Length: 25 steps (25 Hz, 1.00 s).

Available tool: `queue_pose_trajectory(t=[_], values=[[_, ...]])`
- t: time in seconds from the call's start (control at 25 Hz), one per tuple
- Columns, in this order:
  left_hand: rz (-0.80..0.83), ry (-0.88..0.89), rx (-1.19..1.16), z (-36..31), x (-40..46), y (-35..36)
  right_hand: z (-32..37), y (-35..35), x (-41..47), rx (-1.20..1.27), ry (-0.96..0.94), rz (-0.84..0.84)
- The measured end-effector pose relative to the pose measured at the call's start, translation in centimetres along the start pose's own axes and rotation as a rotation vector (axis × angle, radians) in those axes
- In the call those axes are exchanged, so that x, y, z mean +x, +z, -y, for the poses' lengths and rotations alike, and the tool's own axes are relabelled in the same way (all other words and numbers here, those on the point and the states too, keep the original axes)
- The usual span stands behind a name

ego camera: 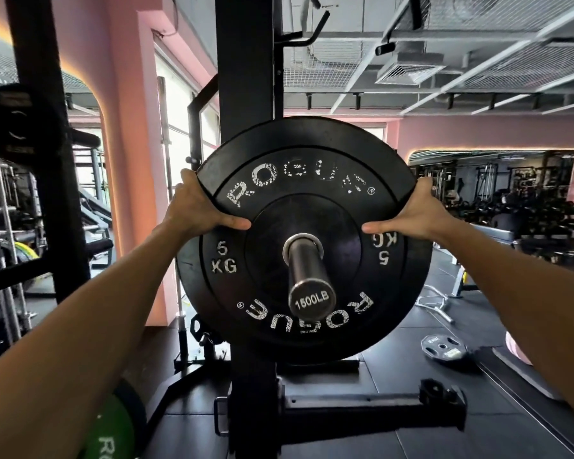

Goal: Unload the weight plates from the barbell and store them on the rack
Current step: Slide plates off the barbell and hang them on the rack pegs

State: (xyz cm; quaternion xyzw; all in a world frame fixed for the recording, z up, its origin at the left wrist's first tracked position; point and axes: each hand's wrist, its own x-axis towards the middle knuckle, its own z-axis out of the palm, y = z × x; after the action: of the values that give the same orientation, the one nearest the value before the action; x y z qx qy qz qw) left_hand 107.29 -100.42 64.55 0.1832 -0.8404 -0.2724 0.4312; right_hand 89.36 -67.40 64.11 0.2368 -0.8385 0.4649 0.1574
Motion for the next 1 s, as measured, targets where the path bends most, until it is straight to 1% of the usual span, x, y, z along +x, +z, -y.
queue_pose_trajectory(t=[0.2,0.36,0.48,0.6,0.8,1.0], values=[[-0.007,0.013,-0.013,-2.8,-7.0,-5.3,2.2,-4.3,-8.0,-0.004,0.008,0.003],[-0.083,0.057,-0.089,-5.1,-13.1,-9.6,4.1,-7.8,-14.5,-0.036,-0.005,-0.021],[-0.065,0.044,-0.135,-6.6,-17.1,-13.2,6.2,-10.1,-19.1,-0.075,0.000,-0.022],[-0.045,0.019,-0.132,-7.4,-19.5,-17.1,9.2,-11.5,-22.4,-0.096,-0.020,-0.009],[-0.114,0.002,-0.117,-7.4,-21.9,-25.7,16.3,-11.4,-26.4,-0.099,-0.078,0.004],[-0.144,0.022,-0.090,-4.0,-21.9,-34.2,23.4,-7.6,-29.3,-0.102,-0.120,0.040]])
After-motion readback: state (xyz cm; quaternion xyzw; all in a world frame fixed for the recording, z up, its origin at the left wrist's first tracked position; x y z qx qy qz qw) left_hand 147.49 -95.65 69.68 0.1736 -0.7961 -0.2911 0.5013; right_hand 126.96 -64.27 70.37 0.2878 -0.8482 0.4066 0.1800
